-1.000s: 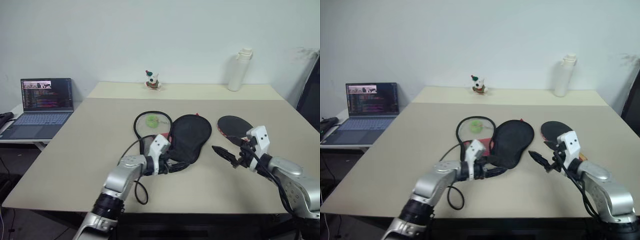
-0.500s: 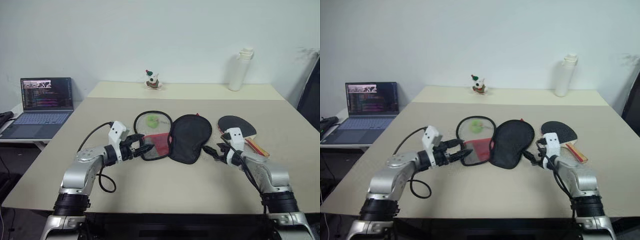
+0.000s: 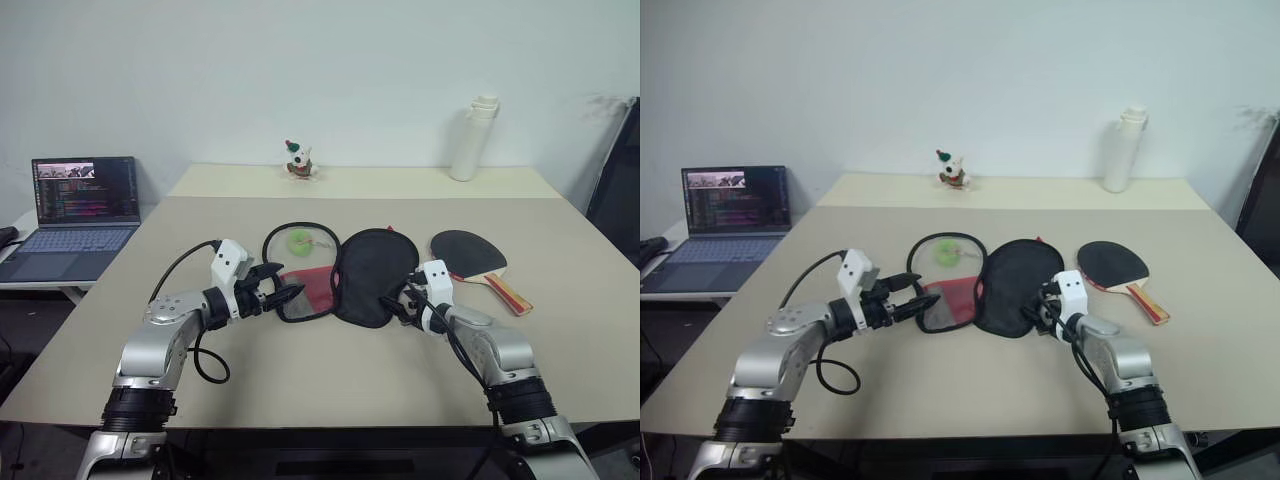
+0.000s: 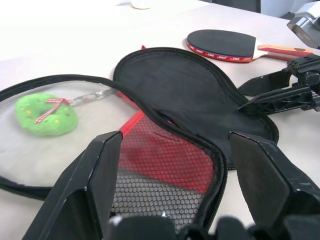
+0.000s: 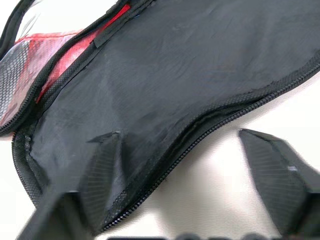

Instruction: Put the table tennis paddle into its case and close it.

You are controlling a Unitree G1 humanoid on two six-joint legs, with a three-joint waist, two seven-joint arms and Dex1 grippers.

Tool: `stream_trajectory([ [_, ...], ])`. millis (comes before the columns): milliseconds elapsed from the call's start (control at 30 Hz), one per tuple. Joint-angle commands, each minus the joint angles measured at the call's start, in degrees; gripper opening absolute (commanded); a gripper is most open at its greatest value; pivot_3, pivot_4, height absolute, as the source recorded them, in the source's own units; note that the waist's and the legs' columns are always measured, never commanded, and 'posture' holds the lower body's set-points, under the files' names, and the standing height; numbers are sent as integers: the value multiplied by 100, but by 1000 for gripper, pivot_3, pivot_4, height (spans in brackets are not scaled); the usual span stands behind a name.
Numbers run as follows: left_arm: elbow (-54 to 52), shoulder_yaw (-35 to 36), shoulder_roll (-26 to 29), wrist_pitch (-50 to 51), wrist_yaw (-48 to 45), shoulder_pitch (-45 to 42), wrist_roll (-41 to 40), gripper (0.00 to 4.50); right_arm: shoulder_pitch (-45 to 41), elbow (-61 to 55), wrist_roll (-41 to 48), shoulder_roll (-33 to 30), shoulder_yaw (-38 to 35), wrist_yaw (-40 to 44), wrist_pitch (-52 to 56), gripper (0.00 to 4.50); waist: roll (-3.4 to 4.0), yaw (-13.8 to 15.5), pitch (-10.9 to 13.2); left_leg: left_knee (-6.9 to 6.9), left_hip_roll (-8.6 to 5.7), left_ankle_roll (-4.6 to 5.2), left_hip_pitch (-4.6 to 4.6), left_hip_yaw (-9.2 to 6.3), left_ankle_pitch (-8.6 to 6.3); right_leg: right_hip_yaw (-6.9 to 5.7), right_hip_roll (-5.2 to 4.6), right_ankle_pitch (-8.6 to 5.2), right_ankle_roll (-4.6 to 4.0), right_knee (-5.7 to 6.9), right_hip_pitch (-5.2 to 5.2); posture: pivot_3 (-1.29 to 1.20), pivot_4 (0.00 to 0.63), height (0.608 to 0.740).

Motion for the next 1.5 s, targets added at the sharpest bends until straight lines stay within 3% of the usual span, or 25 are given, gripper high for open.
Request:
stream_trajectory([
  [33,-208,110,-40,-178,54,-66,-145,3692,-51,-320,149,126,-112,-33,156,2584,0,-19,0,0,0,0,0,0,0,0,0,0,0,0,0,0,150,740],
  [267,-333,-85,8,-240,-91,-76,-138,3692,72,-950,389,66,-452,-231,820,95,0,-21,0,0,-3,0,-3,-2,0,0,-4,0,0,-1,-1,0,150,740],
  [767,-426,-592,21,-519,-411,-134,48,3692,505,-1564,749,-1344,-930,239,1942,40,0,-10,1,-2,-7,0,-5,0,0,-1,-8,-1,2,-4,-1,0,150,740],
  [933,-378,-670,-21,-578,-407,-151,71,3692,303,-1379,741,-1438,-922,333,1827,40,0,-15,1,-2,-7,0,-5,1,0,-1,-7,-2,3,-5,-1,0,150,740],
  [1033,-362,-725,-24,-634,-404,-134,102,3692,241,-1317,626,-1445,-921,233,1715,693,0,-17,1,-2,-6,0,-5,1,0,0,-5,-2,4,-5,-1,0,150,740],
  [1167,-394,-738,-34,-655,-388,-85,105,3692,267,-1253,388,-1657,-843,216,1495,2068,0,-15,1,-2,-6,0,-6,1,0,-1,-5,-2,3,-7,-1,0,150,740],
  [1300,-483,-725,-33,-650,-367,6,97,3692,270,-1205,228,-2355,-921,616,1159,3459,0,-10,2,-2,-9,0,-7,4,0,-1,-8,-2,4,-9,-1,0,150,740],
  [1500,-507,-706,-29,-657,-357,25,91,3692,-78,-667,212,-3076,-1211,1193,665,3459,-1,-14,3,-2,-6,1,-6,5,0,0,-5,-5,9,-10,-1,0,150,740],
])
